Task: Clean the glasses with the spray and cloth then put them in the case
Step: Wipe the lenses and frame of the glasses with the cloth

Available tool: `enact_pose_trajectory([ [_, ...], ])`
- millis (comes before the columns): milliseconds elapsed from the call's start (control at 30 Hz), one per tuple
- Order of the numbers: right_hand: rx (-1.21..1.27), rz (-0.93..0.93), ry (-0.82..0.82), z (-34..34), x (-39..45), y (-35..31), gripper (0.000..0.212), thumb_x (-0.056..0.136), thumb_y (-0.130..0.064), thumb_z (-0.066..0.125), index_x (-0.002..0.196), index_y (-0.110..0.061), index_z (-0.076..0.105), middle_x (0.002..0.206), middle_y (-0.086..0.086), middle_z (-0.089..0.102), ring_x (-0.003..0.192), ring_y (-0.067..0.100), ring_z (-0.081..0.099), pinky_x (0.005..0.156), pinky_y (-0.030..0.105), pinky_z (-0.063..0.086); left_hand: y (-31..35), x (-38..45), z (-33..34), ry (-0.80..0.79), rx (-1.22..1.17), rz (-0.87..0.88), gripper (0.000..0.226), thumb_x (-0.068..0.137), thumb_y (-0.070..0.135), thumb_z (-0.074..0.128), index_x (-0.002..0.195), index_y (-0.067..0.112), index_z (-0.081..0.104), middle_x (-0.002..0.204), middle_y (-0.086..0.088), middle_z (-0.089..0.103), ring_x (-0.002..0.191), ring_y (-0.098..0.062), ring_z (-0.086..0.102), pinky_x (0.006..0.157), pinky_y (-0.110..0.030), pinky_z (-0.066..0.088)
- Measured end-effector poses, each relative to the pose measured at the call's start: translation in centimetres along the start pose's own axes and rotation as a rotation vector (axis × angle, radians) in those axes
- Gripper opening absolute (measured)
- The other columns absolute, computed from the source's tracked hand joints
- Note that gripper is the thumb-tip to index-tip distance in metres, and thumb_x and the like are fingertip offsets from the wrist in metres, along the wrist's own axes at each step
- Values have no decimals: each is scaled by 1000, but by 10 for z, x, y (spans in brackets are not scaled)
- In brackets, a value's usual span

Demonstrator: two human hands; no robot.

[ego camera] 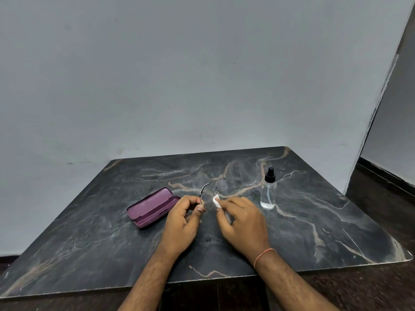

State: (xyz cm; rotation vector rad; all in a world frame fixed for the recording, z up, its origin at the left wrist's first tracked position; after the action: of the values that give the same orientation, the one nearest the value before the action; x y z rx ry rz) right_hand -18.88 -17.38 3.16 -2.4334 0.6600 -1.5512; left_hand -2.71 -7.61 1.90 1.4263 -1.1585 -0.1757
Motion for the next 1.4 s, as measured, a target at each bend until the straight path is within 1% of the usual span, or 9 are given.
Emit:
enact_pose_trajectory([
  [167, 189, 47, -72, -1, -2, -2, 13, 86, -18, 77, 95, -24, 84, 77, -17, 69, 72, 3, 62, 65, 19, 48, 0, 1, -1, 8, -34, -14, 17, 107, 5, 63, 109, 20, 71, 104, -2, 74, 92, -17, 75, 72, -25, 63],
  [300, 349, 434, 8, -3, 2, 4, 12, 87, -21, 73, 86, -27, 84, 76, -15, 75, 68, 5, 67, 62, 21, 51, -3, 1, 0, 2, -53, -5, 15, 110, 11, 61, 109, 24, 69, 106, -2, 73, 101, -23, 75, 75, -28, 64],
  [400, 571, 720, -90, -2, 2, 4, 17, 94, -19, 73, 86, -29, 85, 79, 1, 80, 60, 10, 64, 54, 29, 53, -4, 1, -1, -17, -62, 24, 11, 109, 20, 58, 111, 23, 68, 107, -2, 72, 101, -22, 73, 77, -28, 63],
  [567, 1049, 1055, -209, 5, 2, -17, 17, 99, -17, 70, 101, -6, 82, 82, 14, 75, 63, 18, 64, 40, 23, 47, -4, 1, 0, -58, -51, 30, 17, 108, 28, 54, 114, 18, 66, 109, -4, 70, 97, -18, 69, 79, -23, 60],
  [767, 1159, 1074, -242, 3, 3, -22, 16, 98, -21, 71, 103, -9, 81, 80, 7, 76, 63, 12, 65, 46, 21, 43, -3, 0, 2, -45, -61, 24, 13, 107, 32, 55, 118, 28, 62, 106, 12, 67, 92, -13, 69, 80, -25, 60],
  [933, 1187, 1080, -225, 3, 3, -20, 18, 98, -18, 70, 106, -6, 81, 85, 10, 77, 65, 11, 65, 50, 21, 44, 8, -5, 2, -45, -83, 62, 51, 103, 13, 74, 143, 38, 57, 111, 12, 68, 102, -13, 71, 80, -26, 63],
  [1067, 1207, 1068, -227, 3, 3, -19, 16, 99, -15, 69, 104, -5, 81, 87, 13, 77, 66, 12, 66, 52, 22, 43, 13, -7, 1, -27, 26, 66, 60, 95, 31, 81, 148, 45, 59, 113, 17, 71, 96, -16, 73, 72, -38, 64],
  [1267, 1276, 1056, -227, 0, 6, -24, 17, 101, -8, 64, 101, -3, 80, 89, 13, 79, 69, 12, 71, 58, 23, 49, 15, -7, 1, 5, 115, 166, 61, 93, 36, 80, 151, 37, 60, 109, 16, 69, 98, -13, 70, 68, -26, 59],
  [1400, 1340, 1046, -254, -1, 6, -23, 18, 102, -9, 62, 104, -2, 78, 94, 14, 79, 77, 12, 74, 62, 23, 57, 16, -7, -2, 67, 214, 203, 56, 92, 33, 85, 145, 27, 69, 103, 17, 71, 95, -13, 69, 82, -13, 53],
])
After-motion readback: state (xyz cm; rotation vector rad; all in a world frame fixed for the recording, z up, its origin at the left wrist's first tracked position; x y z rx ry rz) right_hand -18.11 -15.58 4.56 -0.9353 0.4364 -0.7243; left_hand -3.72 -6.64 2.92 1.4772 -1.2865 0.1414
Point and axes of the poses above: each hand's wrist, its own x-axis towards the middle knuckle, its own z-axis out of the palm, y = z × x, the point moved 1 cm from there along x, towards the middle knuckle
